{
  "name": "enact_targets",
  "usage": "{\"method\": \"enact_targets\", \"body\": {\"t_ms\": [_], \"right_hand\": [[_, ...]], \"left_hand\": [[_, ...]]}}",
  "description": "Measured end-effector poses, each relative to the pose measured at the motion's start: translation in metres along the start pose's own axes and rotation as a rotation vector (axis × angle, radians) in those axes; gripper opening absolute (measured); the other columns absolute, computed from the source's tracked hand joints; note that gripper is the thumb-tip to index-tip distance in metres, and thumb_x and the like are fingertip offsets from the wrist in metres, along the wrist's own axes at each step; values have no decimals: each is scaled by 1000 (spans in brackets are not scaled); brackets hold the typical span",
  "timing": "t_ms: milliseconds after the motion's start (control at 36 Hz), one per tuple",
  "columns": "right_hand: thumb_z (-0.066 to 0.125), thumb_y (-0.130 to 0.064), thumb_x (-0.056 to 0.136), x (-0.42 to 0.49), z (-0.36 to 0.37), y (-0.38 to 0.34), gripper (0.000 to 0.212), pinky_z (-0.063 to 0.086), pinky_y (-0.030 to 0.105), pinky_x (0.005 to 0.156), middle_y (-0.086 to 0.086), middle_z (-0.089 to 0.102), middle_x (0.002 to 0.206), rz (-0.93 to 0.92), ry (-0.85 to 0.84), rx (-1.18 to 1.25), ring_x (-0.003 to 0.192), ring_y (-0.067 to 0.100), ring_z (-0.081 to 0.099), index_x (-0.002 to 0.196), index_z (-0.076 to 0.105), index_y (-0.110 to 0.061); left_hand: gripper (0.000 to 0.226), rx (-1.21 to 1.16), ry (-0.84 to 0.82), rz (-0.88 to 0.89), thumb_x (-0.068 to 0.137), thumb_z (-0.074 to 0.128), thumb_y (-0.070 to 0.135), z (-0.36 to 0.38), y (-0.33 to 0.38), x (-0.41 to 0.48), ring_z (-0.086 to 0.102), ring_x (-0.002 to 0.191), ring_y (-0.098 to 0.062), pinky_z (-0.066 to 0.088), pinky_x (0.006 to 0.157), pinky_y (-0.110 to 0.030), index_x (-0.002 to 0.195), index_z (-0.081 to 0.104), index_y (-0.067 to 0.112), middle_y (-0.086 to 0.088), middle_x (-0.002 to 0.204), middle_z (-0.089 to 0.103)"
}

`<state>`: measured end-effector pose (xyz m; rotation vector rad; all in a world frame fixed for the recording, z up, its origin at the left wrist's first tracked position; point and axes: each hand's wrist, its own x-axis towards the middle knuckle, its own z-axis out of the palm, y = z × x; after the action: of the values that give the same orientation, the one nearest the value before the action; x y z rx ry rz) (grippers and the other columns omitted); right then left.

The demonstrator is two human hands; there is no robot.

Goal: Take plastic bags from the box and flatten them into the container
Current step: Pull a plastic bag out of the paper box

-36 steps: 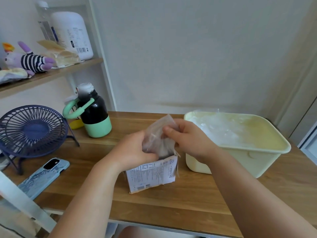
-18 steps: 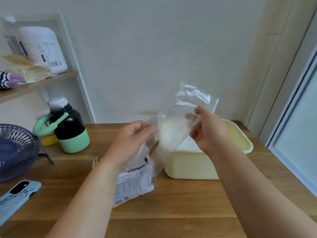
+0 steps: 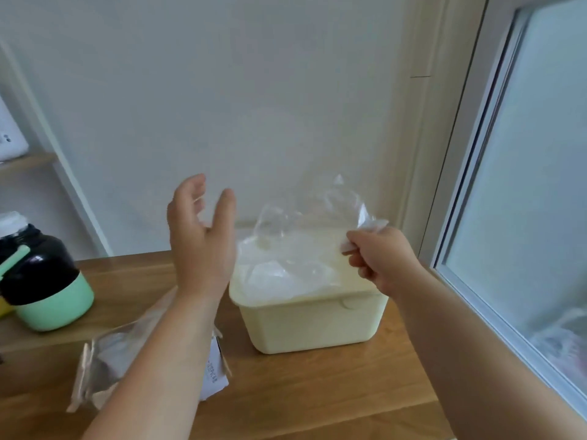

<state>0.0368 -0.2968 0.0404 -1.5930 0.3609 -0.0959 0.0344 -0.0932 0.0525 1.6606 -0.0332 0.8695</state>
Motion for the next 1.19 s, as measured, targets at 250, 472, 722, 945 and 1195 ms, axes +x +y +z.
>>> {"method": "enact_targets", "body": {"t_ms": [250,472,722,945,1195], "right_hand": [[50,-7,81,14,1,16,21,38,28,53,13,54,80,-124,20,-518,63,25,52,100,45,-15],[54,-9,85,9,-7,7,83,27,37,106,7,20,151,-471,145,-1084,134,30,29,150,5,-28],[67,-27,85,28,13,13,62,34,20,96,-5,47,140,-321,-374,-1028,126,12,46,141,42,-23],[70,-33,84,46,19,21,79,32,26,102,-5,32,152,-164,-516,-1163,132,18,41,149,25,-24],[60,-22,91,54,16,26,70,23,31,112,-1,25,156,-134,-568,-1281,141,20,26,150,24,-18]], "left_hand": [[36,684,-1011,150,97,49,44,27,-24,-11,43,129,-4,32,100,-21,130,58,32,17,138,51],[33,780,-1141,-85,102,39,39,41,-39,-9,57,108,-14,43,92,-25,125,61,31,7,124,62],[39,740,-1032,-9,91,62,27,45,-44,-2,57,97,-6,41,83,-21,130,56,30,14,116,60],[66,1101,-1201,69,84,65,46,41,-53,8,27,141,-17,28,111,-35,144,40,36,13,152,35],[45,1175,-1454,-129,96,51,28,65,-53,1,52,122,-23,42,101,-33,140,46,17,-3,138,53]]}}
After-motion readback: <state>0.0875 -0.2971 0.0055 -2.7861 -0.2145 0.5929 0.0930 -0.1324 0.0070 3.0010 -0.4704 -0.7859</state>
